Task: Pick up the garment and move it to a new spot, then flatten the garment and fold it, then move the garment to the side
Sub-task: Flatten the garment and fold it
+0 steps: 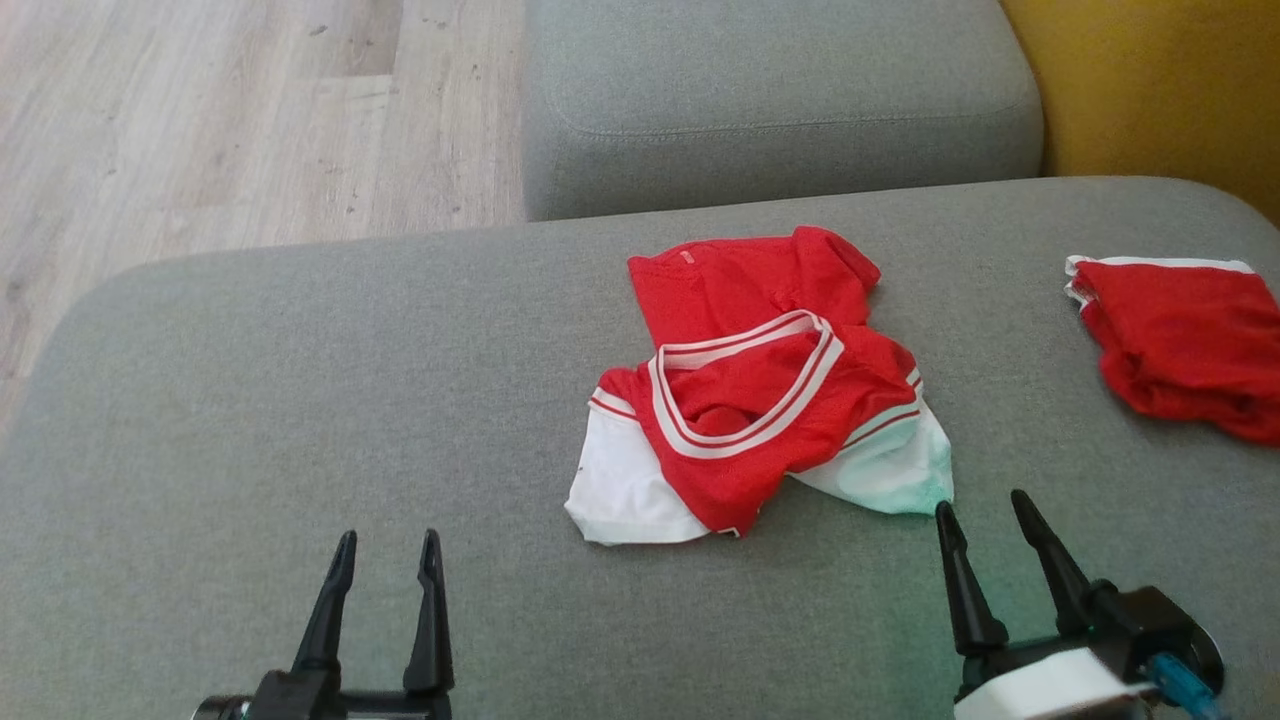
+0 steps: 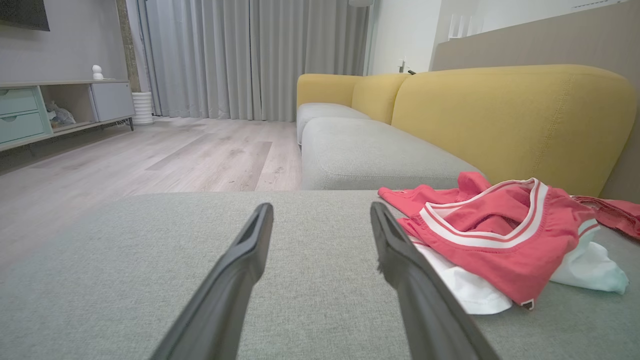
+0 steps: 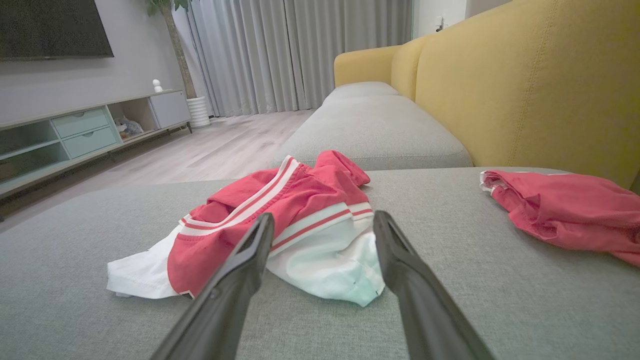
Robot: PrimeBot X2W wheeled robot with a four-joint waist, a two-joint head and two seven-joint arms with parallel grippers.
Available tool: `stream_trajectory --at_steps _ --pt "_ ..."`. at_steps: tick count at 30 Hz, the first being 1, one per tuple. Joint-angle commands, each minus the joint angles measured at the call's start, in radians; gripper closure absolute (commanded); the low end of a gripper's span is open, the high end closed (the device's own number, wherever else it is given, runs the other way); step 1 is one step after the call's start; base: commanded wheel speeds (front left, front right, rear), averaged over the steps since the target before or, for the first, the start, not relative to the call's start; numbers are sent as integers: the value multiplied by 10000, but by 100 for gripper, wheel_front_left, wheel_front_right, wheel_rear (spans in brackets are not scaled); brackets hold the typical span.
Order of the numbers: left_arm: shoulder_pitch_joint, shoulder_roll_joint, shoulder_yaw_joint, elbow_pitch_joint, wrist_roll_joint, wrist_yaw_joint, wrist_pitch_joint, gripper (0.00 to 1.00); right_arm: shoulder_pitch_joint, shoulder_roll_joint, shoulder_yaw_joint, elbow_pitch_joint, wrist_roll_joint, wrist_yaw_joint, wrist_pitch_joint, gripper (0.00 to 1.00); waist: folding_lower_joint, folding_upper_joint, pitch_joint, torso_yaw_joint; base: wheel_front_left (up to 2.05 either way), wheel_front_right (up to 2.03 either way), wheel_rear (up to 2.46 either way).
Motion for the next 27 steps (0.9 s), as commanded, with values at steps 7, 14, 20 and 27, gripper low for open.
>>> stream_trajectory --at_steps 7,14,20,27 --pt "-267 -65 286 -306 -18 67 -106 0 -599 -181 271 -391 117 67 -38 0 0 -1 76 11 0 0 0" --pt "-302 -66 277 -363 -48 84 -106 0 -636 -195 276 -389 136 67 -38 0 0 -1 153 37 0 0 0" --pt "-298 -66 283 -363 -9 51 -107 0 -695 -200 332 -403 155 67 -38 0 0 -1 173 17 0 0 0" --pt "-258 -66 257 -347 28 12 -107 0 -646 -206 368 -411 191 67 -38 0 0 -1 135 -7 0 0 0"
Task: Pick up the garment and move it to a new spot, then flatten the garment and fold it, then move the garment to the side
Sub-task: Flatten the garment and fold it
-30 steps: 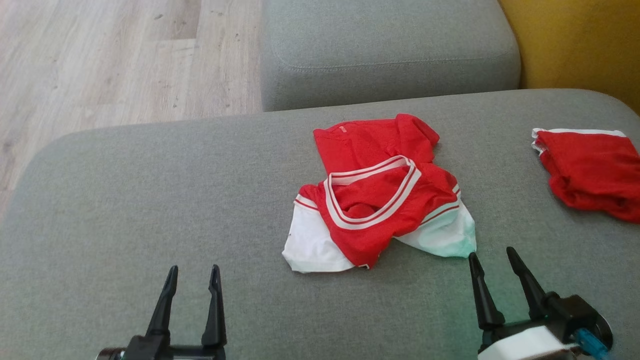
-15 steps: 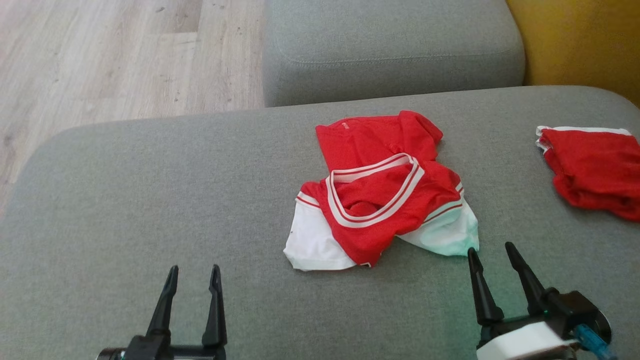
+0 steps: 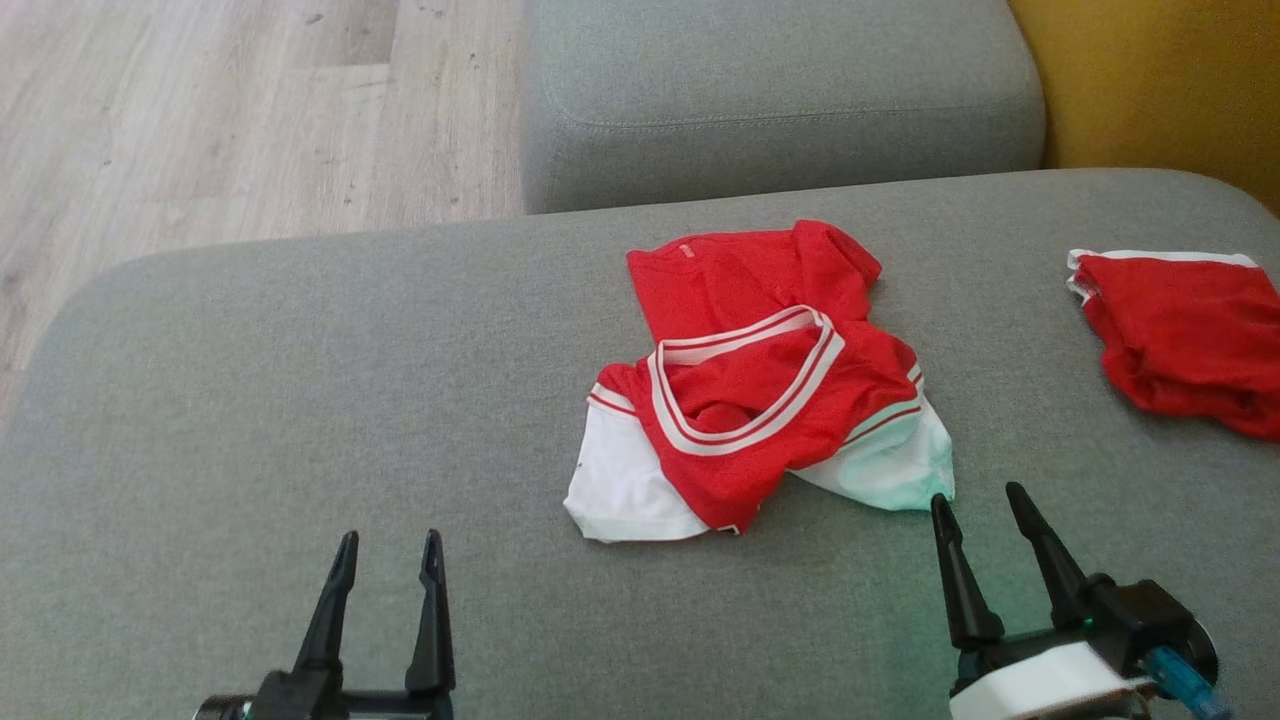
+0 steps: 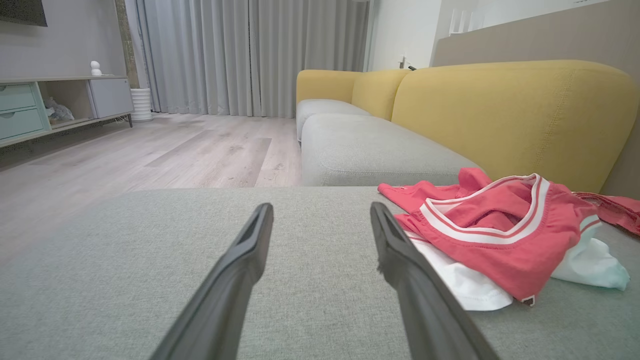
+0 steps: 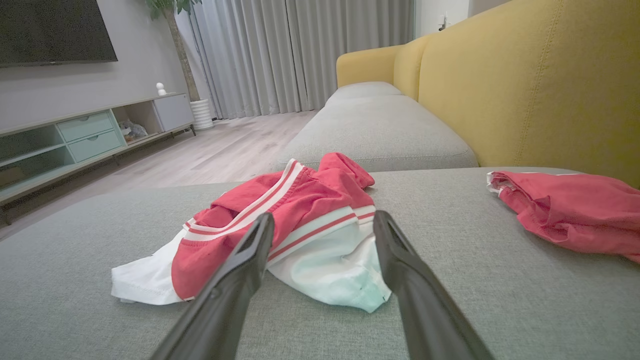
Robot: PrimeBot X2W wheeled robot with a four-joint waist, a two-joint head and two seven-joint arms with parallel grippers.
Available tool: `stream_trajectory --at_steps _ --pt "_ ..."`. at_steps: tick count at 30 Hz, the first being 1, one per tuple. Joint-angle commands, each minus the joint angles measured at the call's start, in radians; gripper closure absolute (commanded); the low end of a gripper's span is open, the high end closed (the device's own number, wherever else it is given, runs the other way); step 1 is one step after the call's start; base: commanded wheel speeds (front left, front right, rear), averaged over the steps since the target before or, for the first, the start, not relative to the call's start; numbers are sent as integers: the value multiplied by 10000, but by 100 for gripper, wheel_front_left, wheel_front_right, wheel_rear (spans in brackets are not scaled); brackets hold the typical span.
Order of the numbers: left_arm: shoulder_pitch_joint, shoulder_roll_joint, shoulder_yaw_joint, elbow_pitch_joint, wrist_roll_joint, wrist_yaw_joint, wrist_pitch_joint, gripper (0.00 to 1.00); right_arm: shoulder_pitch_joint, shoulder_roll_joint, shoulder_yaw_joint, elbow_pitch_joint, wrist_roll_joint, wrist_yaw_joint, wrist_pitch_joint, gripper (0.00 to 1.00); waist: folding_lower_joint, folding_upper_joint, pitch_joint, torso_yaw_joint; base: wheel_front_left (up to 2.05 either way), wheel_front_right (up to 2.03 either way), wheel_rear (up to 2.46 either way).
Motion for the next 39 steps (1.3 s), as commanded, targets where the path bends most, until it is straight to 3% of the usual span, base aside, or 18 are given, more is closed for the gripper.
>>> stream_trajectory --at_steps 1,16,23,30,39 --pt "-265 -62 278 -328 36 -9 -107 0 -503 -195 234 -361 35 67 -38 0 0 0 -4 2 0 0 0" --pt "-754 -62 -131 -38 130 -305 -107 0 -516 -179 347 -441 8 67 -38 0 0 0 100 -319 0 0 0" --pt "-2496 -62 -1567 760 -517 -721 -107 0 -650 -199 539 -622 -2 67 -38 0 0 0 592 -1429 0 0 0" --pt "-5155 -62 -3397 2574 -1231 -1131 58 0 -1069 -197 669 -841 -6 67 -38 0 0 0 1407 -2719 0 0 0" --pt "-7687 -62 -4447 4496 -1768 -900 676 0 -1438 11 771 -914 48 67 -38 0 0 0 2363 -3881 0 0 0"
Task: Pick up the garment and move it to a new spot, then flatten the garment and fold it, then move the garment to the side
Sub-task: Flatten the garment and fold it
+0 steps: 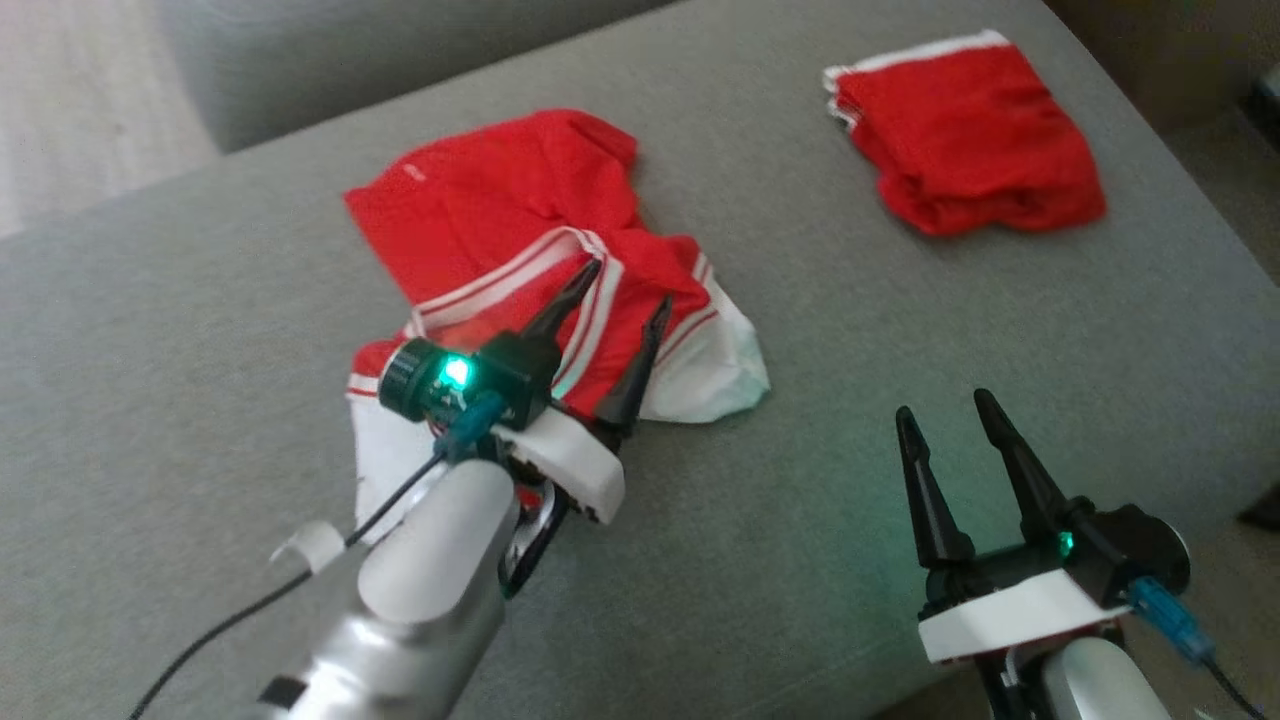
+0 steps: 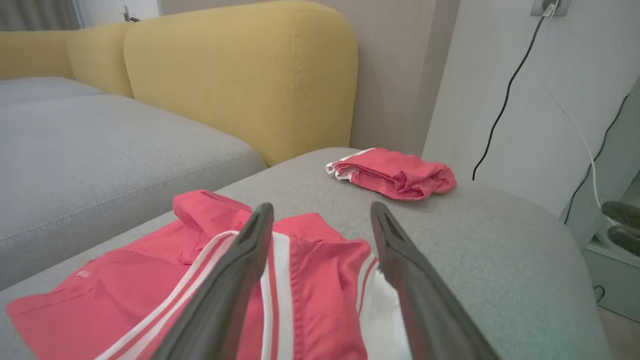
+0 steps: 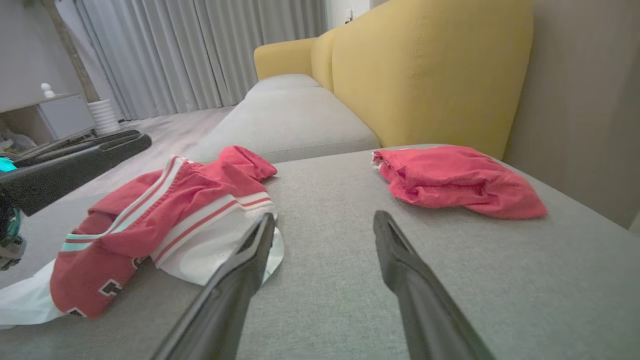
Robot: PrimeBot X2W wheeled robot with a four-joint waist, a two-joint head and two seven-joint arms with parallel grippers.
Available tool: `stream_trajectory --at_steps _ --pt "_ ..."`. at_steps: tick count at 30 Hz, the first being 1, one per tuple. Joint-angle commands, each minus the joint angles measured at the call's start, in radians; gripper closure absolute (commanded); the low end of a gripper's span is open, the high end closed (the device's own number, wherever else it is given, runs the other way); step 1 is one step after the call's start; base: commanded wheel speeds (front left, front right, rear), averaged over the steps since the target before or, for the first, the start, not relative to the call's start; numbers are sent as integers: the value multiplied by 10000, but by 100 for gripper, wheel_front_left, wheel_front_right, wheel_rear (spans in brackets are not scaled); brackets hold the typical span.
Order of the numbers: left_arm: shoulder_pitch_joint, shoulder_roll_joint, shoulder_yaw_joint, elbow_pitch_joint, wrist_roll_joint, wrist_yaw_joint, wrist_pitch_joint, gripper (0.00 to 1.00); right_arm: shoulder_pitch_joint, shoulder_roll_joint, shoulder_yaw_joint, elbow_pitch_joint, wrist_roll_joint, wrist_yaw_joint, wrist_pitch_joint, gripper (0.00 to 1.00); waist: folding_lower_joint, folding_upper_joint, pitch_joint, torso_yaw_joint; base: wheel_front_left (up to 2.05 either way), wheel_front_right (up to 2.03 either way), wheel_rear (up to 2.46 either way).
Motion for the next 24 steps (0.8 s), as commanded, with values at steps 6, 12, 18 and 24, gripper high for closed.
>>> stream_trajectory --at_steps 6,12,18,24 --pt "-1260 18 90 959 34 613 193 0 -407 105 251 -319 76 67 -38 0 -2 0 708 -682 0 0 0" --pt "-1558 63 262 1510 213 1328 -113 0 -444 154 185 -250 56 67 -38 0 -2 0 685 -604 0 0 0" --pt "-1539 40 308 1823 -453 766 -67 0 -508 177 280 -162 42 67 -38 0 -2 0 572 -579 0 0 0" --pt "-1563 23 207 1870 -1567 215 489 0 -555 176 452 -116 75 67 -38 0 -2 0 608 -782 0 0 0"
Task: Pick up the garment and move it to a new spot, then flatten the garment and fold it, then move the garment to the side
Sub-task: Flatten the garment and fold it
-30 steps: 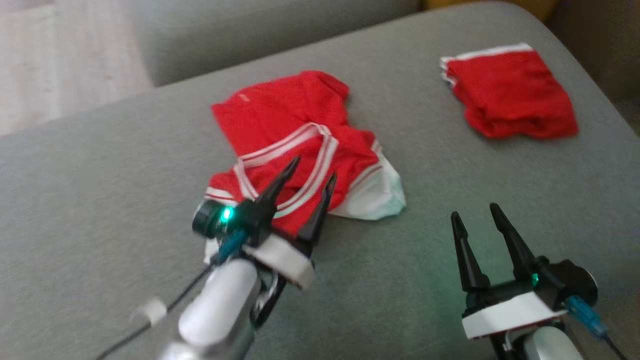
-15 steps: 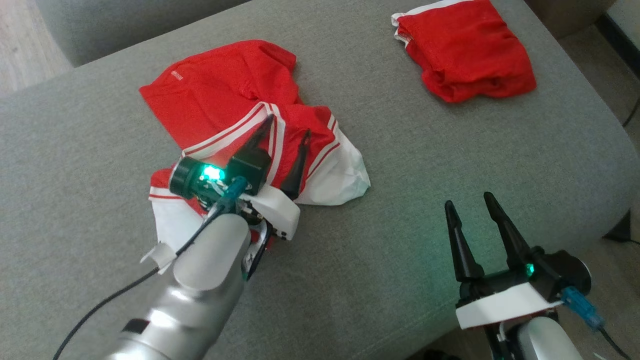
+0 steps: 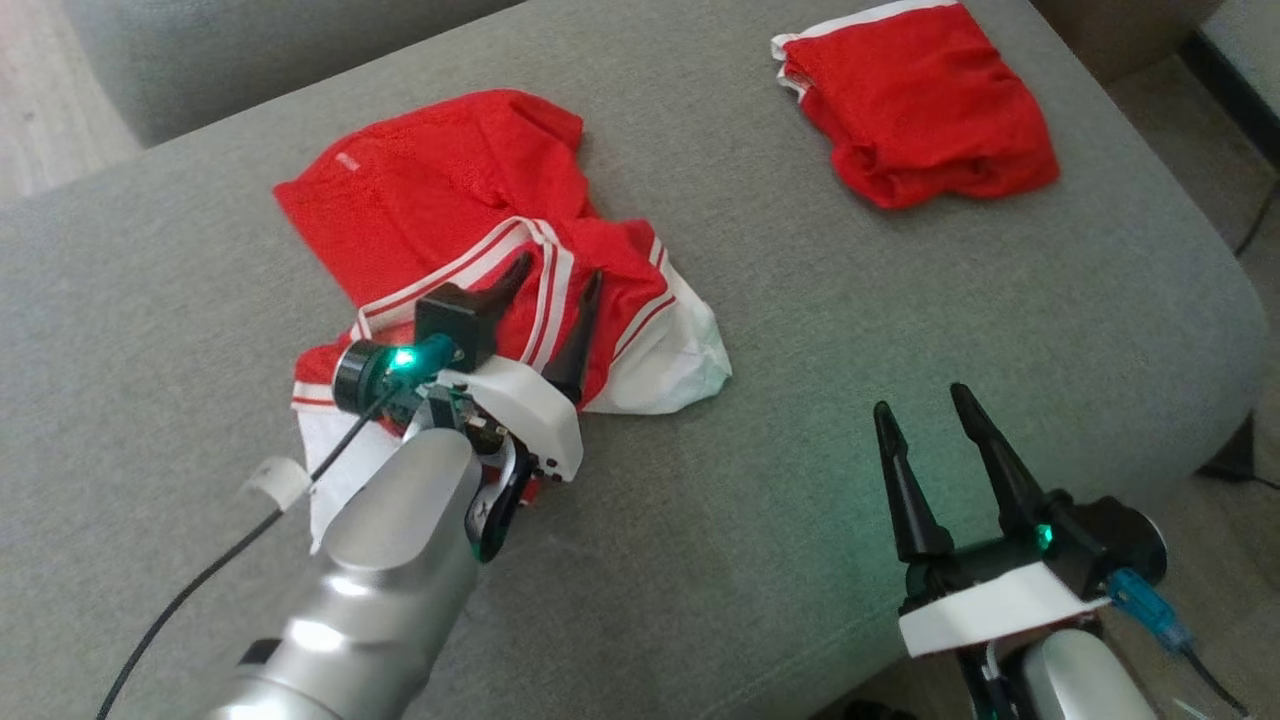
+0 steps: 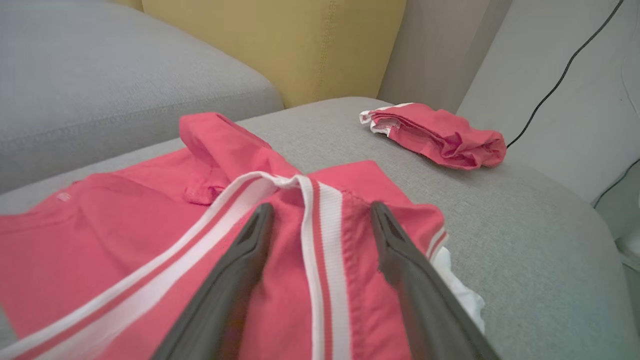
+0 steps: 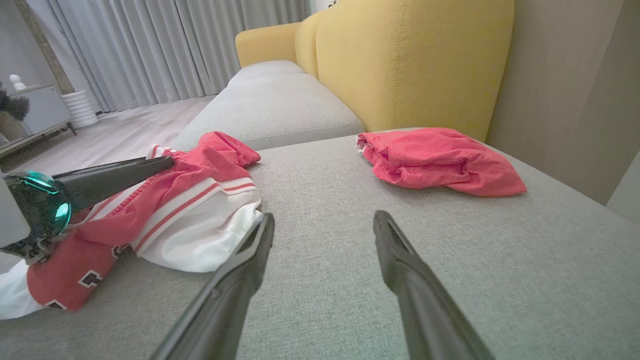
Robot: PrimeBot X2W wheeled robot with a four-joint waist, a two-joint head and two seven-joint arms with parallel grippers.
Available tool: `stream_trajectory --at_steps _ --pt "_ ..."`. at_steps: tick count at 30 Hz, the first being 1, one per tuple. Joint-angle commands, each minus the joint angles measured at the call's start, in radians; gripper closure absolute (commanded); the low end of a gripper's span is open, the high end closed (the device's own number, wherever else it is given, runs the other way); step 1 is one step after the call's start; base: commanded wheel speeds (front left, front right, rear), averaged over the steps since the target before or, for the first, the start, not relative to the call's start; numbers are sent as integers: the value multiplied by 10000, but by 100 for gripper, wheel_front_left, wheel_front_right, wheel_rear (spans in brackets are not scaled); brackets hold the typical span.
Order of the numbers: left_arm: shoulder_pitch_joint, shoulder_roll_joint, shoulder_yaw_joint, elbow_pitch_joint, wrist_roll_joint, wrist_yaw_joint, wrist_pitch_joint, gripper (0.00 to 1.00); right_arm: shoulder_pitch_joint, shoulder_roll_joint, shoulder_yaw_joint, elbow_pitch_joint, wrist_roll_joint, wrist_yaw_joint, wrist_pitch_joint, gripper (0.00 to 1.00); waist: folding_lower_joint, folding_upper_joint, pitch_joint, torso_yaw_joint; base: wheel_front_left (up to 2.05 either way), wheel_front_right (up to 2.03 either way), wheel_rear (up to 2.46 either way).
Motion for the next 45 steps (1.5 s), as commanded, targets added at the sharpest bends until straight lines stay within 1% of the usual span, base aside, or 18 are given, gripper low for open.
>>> stream_trajectory --at_steps 1,5,6,7,8,9,16,20,24,26,29,32,35,39,40,44,45 --pt "-443 38 196 -253 -128 -31 45 0 -341 6 227 -264 78 67 -38 0 0 0 18 -77 0 0 0" --pt "-479 36 36 -431 -985 -159 329 0 -250 10 133 -248 98 67 -38 0 0 0 27 -221 0 0 0" --pt "-489 36 -94 -592 -1410 -274 468 0 -196 12 95 -229 90 67 -38 0 0 0 12 -249 0 0 0" --pt "-509 35 -155 -684 -1606 -313 517 36 -179 13 95 -221 87 67 -38 0 0 0 -3 -254 0 0 0" --pt "-528 35 -245 -780 -1783 -352 592 76 -163 15 105 -208 77 67 -38 0 0 0 -25 -257 0 0 0" --pt "-545 35 -337 -889 -1959 -395 663 100 -148 17 115 -194 74 67 -38 0 0 0 -59 -256 0 0 0" --pt "-1061 35 -833 -1746 -2670 -621 538 100 -144 42 230 -181 139 67 -38 0 0 0 -458 -178 0 0 0" --pt "-1931 34 -761 -2343 -3055 -722 457 100 -74 42 253 -189 147 67 -38 0 0 0 -868 -81 0 0 0" --pt "-3144 134 -308 -2759 -3256 -784 480 100 116 -30 170 -230 119 67 -38 0 0 0 -1313 124 0 0 0" --pt "-3753 250 97 -2966 -3454 -807 393 100 244 -95 132 -254 95 67 -38 0 0 0 -1524 295 0 0 0" --pt "-4559 409 773 -3223 -3845 -823 263 100 437 -184 0 -317 69 67 -38 0 0 0 -1753 666 0 0 0" --pt "-4846 726 1368 -3532 -4249 -767 287 100 567 -232 -114 -362 36 67 -38 0 0 0 -1895 1082 0 0 0" --pt "-4136 1189 1767 -3821 -4697 -534 504 100 658 -244 -180 -375 12 67 -38 0 0 0 -1947 1521 0 0 0" --pt "-1626 1951 1647 -4304 -5140 -161 1079 100 677 -218 -201 -414 0 67 -38 0 0 0 -1787 2047 0 0 0" --pt "-1626 1951 1647 -4304 -5140 -161 1079 100 677 -218 -201 -414 0 67 -38 0 0 0 -1787 2047 0 0 0" --pt "1343 2598 1530 -4168 -5303 396 892 100 600 -186 -234 -423 -1 67 -38 0 0 0 -1494 2394 0 0 0" --pt "1926 2694 1507 -4001 -5302 509 768 84 572 -182 -234 -418 7 67 -38 0 0 0 -1438 2460 0 0 0"
